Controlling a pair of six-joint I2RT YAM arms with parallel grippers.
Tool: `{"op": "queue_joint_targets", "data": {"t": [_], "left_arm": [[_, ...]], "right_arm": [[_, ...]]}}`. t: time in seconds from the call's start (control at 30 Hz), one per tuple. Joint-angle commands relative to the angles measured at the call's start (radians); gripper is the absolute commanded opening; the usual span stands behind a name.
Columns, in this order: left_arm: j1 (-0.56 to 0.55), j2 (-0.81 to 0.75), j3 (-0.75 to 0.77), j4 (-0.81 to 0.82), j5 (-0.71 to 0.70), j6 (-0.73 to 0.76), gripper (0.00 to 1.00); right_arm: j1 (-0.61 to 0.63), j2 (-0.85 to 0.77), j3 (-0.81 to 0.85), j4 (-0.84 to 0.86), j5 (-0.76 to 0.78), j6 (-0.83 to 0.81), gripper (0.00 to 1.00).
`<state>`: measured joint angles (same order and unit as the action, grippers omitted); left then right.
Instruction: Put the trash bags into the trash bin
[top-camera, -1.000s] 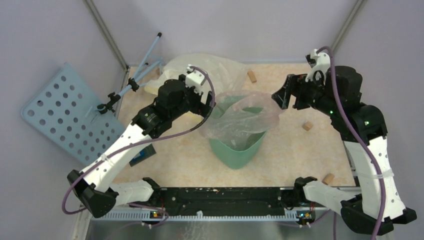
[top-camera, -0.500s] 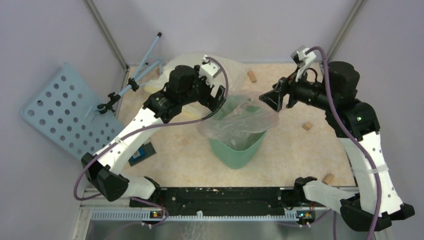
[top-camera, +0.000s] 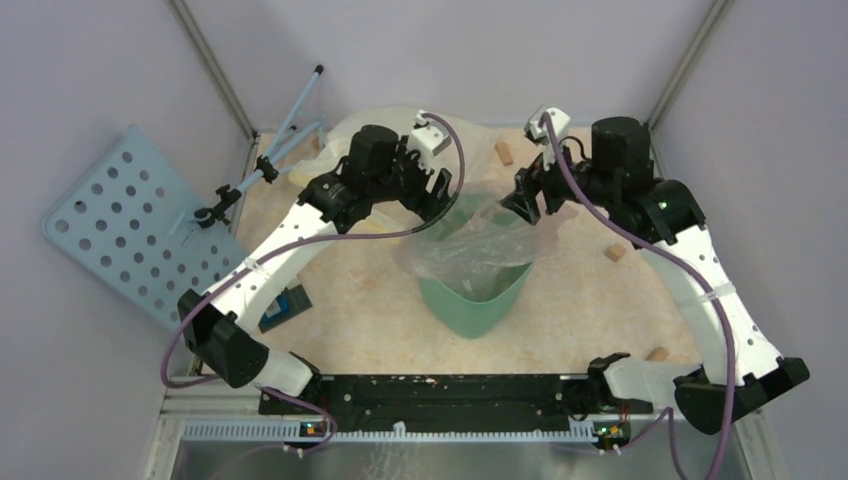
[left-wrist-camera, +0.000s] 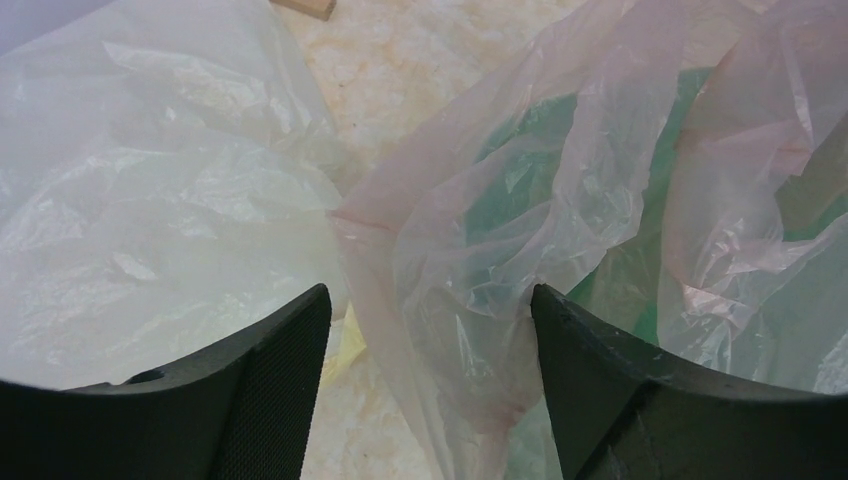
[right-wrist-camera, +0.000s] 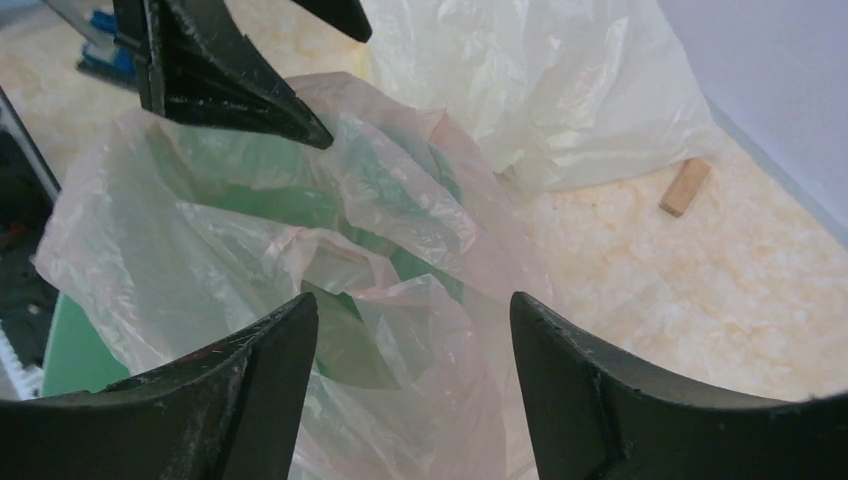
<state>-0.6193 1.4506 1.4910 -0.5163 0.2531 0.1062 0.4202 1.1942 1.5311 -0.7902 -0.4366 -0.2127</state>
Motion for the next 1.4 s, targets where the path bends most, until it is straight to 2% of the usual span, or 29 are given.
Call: {"op": "queue_joint_targets", "data": {"t": [0.0, 0.17, 0.33, 0.4, 0.47, 0.53, 0.57, 0.63, 0.73, 1.07, 1.37], "left_arm": [[0.005, 0.014, 0.042, -0.006, 0.057, 0.019, 0.77], [0.004, 0.037, 0.052, -0.037, 0.063, 0.045, 0.72], [0.004, 0.052, 0.048, -0.044, 0.063, 0.05, 0.68], [0.004, 0.056, 0.045, -0.044, 0.062, 0.049, 0.62], [0.005, 0.056, 0.042, -0.044, 0.057, 0.051, 0.51], [0.004, 0.053, 0.035, -0.042, 0.045, 0.05, 0.3], [0.004, 0.051, 0.032, -0.04, 0.038, 0.049, 0.21], [0.004, 0.042, 0.022, -0.033, 0.015, 0.045, 0.08], [0.004, 0.031, 0.01, -0.015, -0.023, 0.046, 0.0], [0.004, 0.046, -0.004, 0.066, -0.096, 0.089, 0.0], [0.008, 0.095, 0.009, 0.134, -0.179, 0.112, 0.0]], "right_arm": [[0.073, 0.002, 0.013, -0.033, 0.107, -0.196, 0.71], [0.089, 0.049, 0.045, -0.119, 0.158, -0.263, 0.69], [0.091, 0.073, 0.052, -0.133, 0.224, -0.281, 0.61], [0.091, 0.081, 0.059, -0.127, 0.22, -0.276, 0.49], [0.091, 0.091, 0.074, -0.124, 0.205, -0.265, 0.28], [0.091, 0.091, 0.09, -0.126, 0.165, -0.256, 0.03], [0.091, 0.085, 0.094, -0.124, 0.142, -0.248, 0.0], [0.091, 0.06, 0.087, -0.109, 0.104, -0.227, 0.0], [0.091, 0.002, 0.045, -0.068, 0.077, -0.19, 0.0], [0.091, -0.228, -0.155, 0.078, -0.003, -0.078, 0.0], [0.091, -0.385, -0.29, 0.144, -0.177, 0.083, 0.0]]}}
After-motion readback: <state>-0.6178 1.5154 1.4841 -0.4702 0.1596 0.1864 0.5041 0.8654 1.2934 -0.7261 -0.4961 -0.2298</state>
